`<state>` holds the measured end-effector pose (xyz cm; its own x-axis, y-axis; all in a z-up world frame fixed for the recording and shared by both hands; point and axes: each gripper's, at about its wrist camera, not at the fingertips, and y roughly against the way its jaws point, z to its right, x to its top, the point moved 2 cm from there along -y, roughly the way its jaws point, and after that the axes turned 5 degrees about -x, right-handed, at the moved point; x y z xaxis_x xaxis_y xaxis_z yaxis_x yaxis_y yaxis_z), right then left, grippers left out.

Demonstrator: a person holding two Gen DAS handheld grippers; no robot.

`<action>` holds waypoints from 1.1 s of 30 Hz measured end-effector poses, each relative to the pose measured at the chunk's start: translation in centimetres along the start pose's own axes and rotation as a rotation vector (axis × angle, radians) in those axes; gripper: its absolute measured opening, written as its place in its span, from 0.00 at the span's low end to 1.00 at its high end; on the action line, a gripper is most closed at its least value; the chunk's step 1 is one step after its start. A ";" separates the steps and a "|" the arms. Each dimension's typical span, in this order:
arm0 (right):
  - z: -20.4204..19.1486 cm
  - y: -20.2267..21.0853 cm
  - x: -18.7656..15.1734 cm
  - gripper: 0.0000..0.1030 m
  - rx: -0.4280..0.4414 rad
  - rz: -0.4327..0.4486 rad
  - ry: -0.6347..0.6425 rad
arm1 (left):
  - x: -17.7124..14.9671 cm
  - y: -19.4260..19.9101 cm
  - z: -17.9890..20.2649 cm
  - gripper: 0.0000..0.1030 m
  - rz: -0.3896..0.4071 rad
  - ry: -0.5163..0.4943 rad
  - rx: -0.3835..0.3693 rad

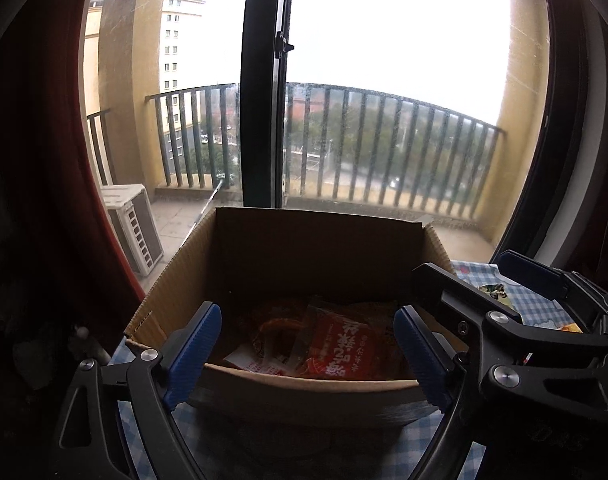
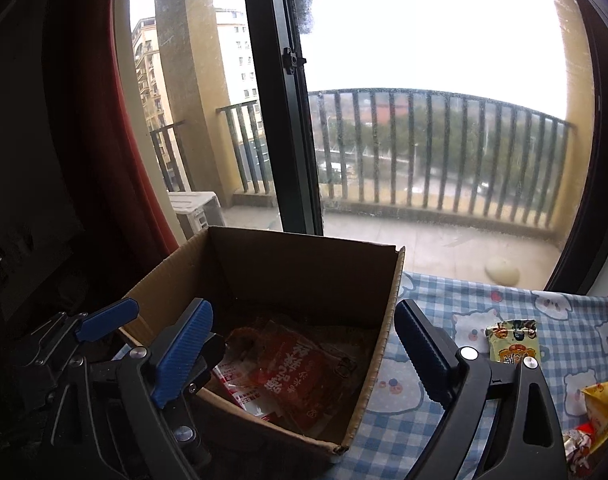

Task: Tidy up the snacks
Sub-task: 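Withdraw both open tools from the box over the table, then move left tool to red cartoon-face bag while right tool nears yellow chip bag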

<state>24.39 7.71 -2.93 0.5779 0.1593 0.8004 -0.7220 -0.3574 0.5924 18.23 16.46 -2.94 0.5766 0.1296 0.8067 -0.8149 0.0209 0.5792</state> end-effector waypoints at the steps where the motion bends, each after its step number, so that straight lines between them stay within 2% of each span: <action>1: 0.2 0.7 -0.2 0.91 -0.001 0.005 -0.003 | -0.1 0.4 0.4 0.88 0.003 -0.005 -0.003; 17: 5.9 11.4 -3.3 0.92 -0.082 0.058 0.012 | -2.7 5.6 9.0 0.95 0.030 -0.049 -0.096; 33: 14.8 18.5 -8.8 0.94 -0.192 0.073 -0.012 | -7.2 7.0 21.5 0.98 0.009 -0.177 -0.233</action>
<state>11.57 -13.94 -0.34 0.5251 0.1279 0.8414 -0.8208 -0.1854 0.5404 9.64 -5.63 -2.19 0.5537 -0.0434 0.8316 -0.7998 0.2503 0.5456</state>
